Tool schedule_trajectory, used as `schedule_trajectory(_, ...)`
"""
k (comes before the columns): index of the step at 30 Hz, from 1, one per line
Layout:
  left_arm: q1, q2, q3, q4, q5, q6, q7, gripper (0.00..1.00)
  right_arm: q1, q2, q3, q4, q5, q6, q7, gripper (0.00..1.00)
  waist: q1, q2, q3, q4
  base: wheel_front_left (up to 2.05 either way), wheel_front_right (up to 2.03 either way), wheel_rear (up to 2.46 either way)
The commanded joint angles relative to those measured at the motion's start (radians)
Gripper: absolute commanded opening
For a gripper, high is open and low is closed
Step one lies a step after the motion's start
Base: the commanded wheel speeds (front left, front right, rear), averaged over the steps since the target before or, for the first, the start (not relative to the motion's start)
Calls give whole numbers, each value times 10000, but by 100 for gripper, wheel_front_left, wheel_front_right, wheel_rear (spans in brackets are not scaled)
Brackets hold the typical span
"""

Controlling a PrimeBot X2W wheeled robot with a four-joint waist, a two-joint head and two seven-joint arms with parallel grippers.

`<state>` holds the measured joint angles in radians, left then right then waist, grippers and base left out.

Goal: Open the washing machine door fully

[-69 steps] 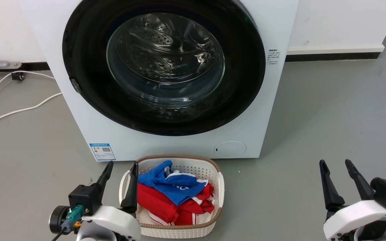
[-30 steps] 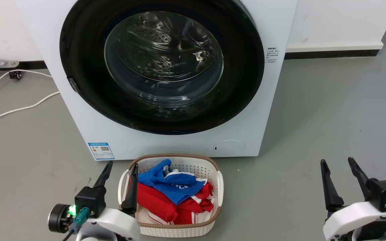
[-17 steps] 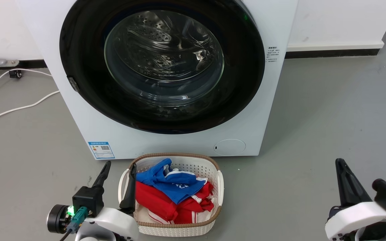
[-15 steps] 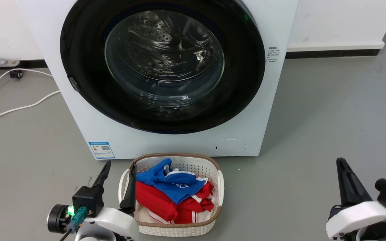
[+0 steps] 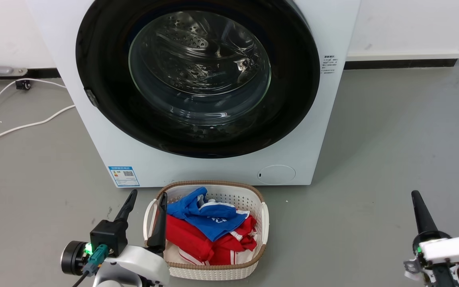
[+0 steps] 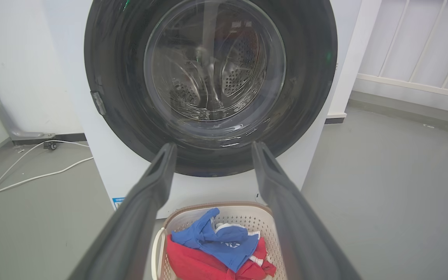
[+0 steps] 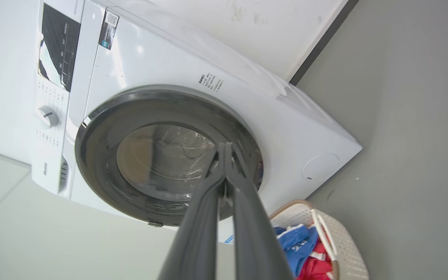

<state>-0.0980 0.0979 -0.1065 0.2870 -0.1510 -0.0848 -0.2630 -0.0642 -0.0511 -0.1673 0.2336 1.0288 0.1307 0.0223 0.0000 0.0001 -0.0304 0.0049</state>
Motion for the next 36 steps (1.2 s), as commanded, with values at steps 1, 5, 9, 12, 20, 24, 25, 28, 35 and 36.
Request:
schedule_trajectory(1, -100, -6, 1, -12, 62, -15, -27, 100, -184, 9, -11, 173, 923, 2, 98, 0, 0, -1, 18, 16, 0, 0, 0)
schedule_trajectory(5, -115, -22, -31, -56, 102, -16, -27, 100, -727, 6, -63, 766, 3965, 2, 515, 0, 0, -1, 105, 39, 0, 0, 0)
schedule_trajectory(9, -192, -33, -33, -106, 134, -32, -27, 100, -1561, 5, -276, 1313, 5804, 2, 978, 0, 0, -1, 277, 86, 0, 0, 0)
schedule_trajectory(12, -345, -55, -88, -188, 174, -57, -27, 100, -2444, -165, -471, 1741, 6622, 2, 1404, 0, 0, -1, 594, 191, 0, 0, 0)
schedule_trajectory(20, -895, -161, -293, -442, 252, -84, -27, 100, -5505, -1592, 66, 3450, 7256, 2, 2280, 0, 0, -1, 1463, 602, 0, 0, 0)
schedule_trajectory(24, -1188, -247, -419, -564, 311, -101, -27, 100, -7224, -2454, 698, 4613, 7055, 2, 2710, 0, 0, -1, 1907, 850, 0, 0, 0)
schedule_trajectory(25, -1254, -264, -442, -596, 308, -101, -27, 100, -7647, -2682, 941, 4934, 6900, 2, 2867, 0, 0, -1, 2034, 913, 0, 0, 0)
schedule_trajectory(28, -1464, -307, -511, -702, 306, -102, -27, 100, -9008, -3252, 1632, 5944, 6433, 2, 3320, 0, 0, -1, 2368, 1081, 0, 0, 0)
schedule_trajectory(35, -1858, -385, -647, -956, 333, -89, -27, 100, -12145, -3899, 3257, 8293, 4989, 2, 4514, 0, 0, -1, 3090, 1412, 0, 0, 0)
schedule_trajectory(36, -1911, -399, -667, -999, 339, -82, -27, 100, -12569, -3904, 3494, 8587, 4757, 2, 4667, 0, 0, -1, 3191, 1457, 0, 0, 0)
